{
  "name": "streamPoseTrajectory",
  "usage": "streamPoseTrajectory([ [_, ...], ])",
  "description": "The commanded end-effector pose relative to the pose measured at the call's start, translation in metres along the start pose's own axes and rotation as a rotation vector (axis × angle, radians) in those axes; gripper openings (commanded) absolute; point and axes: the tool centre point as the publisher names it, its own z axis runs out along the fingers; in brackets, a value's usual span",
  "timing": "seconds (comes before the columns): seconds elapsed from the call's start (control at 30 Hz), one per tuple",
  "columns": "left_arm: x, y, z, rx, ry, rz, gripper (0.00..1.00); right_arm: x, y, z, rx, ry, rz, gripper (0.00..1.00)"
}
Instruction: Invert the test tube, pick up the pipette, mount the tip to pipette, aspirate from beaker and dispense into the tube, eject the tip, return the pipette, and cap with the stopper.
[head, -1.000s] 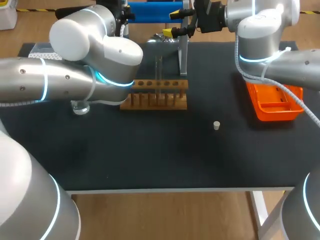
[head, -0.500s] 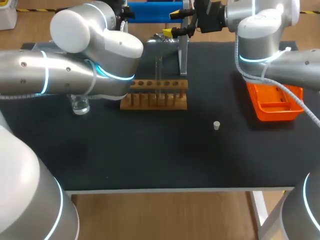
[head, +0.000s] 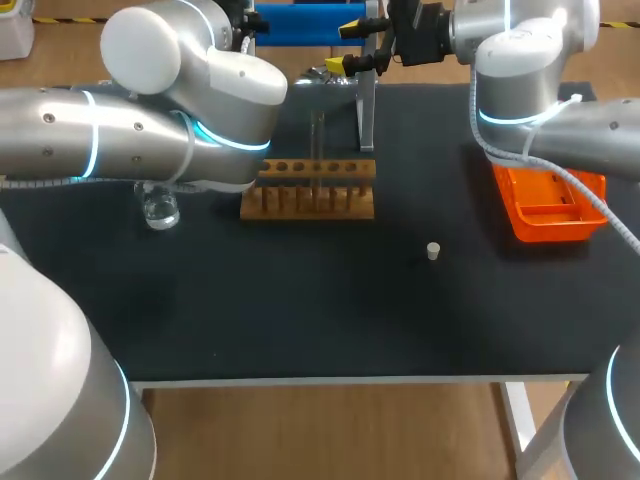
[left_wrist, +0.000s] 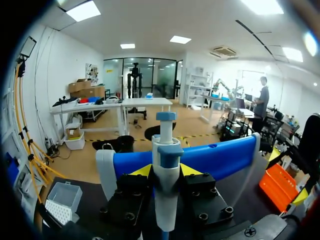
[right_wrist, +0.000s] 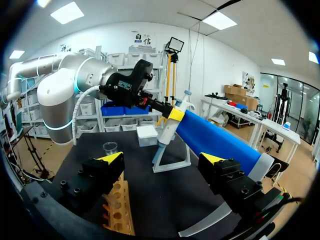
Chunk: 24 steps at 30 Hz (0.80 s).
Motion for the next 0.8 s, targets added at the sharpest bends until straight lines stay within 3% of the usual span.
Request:
streamPoseTrajectory([
  [0.03,0.000,-0.003,0.001,-0.023,0.003,-0.002,0.00,0.000,0.001,-0.001,0.003,-0.001,0.000,1.00],
  [0.8,0.000,0.010,0.004,-0.072,0.006,-0.043,0.00,0.000,0.001,-0.001,0.003,-0.001,0.000,1.00],
])
